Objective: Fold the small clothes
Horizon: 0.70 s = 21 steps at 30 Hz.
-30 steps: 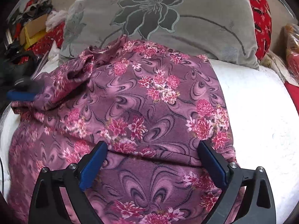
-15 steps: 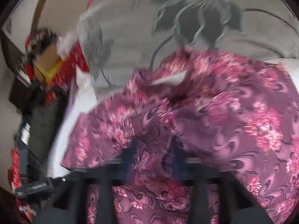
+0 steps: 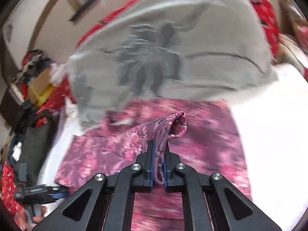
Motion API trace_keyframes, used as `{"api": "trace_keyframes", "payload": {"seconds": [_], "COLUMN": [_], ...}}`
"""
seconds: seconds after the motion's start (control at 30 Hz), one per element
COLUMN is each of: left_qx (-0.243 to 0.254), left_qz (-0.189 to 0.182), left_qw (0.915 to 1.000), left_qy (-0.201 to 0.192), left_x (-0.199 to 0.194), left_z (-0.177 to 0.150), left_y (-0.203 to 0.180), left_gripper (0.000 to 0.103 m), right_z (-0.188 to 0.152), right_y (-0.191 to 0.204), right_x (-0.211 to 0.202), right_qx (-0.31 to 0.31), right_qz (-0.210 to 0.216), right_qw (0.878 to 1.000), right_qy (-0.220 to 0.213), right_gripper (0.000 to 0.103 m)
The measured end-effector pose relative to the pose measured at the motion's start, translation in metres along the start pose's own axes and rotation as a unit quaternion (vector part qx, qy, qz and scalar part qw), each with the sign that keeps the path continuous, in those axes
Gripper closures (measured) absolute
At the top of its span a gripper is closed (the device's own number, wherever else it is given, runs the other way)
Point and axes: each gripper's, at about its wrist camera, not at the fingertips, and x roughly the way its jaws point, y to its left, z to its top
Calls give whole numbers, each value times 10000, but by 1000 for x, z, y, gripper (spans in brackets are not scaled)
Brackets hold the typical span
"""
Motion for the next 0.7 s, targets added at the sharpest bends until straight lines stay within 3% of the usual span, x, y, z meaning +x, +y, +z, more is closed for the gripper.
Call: {"api": "trace_keyframes", "payload": {"seconds": [0.13, 0.23, 0.3, 0.33, 0.37, 0.43, 0.53, 0.6, 0.63, 0.7], "left_qx": [252, 605, 806, 853, 879, 928, 949, 866, 934, 1122], "left_qz": [-197, -337, -233, -134, -1, 301, 847, 1053, 1068, 1210], "left_qw": [9995, 9974, 9958, 9954, 9952, 9945, 9918, 9906, 9899, 9863], "left_qy": [66, -190, -369, -424, -439, -376, -111, 120, 19, -9], "left_x": [-16, -33, -35, -33, -27, -15, 17, 38, 39, 35], "left_z": [-13, -14, -4, 4, 13, 24, 33, 31, 30, 28], "left_y": [-7, -26, -44, -52, -58, -63, -58, -48, -49, -57], "left_gripper": [44, 44, 44, 44, 44, 44, 44, 43, 41, 41], "right_z": [-19, -22, -19, -19, -19, -16, -5, -1, -2, -8], "right_y": [-46, -59, -68, -69, -67, -55, -38, -42, -49, -59], "right_x": [16, 9, 10, 13, 19, 25, 10, 6, 15, 43], "right_qx": [505, 825, 1188, 1278, 1266, 978, 558, 542, 546, 473], "right_qz": [-246, -59, 220, 245, 197, 147, 271, 126, -55, -425], "right_qw": [9969, 9957, 9920, 9905, 9900, 9924, 9979, 9985, 9983, 9936], "right_qy": [559, 415, 374, 452, 595, 733, 176, 8, 181, 930], "right_gripper": [93, 87, 70, 67, 68, 96, 99, 99, 98, 99]}}
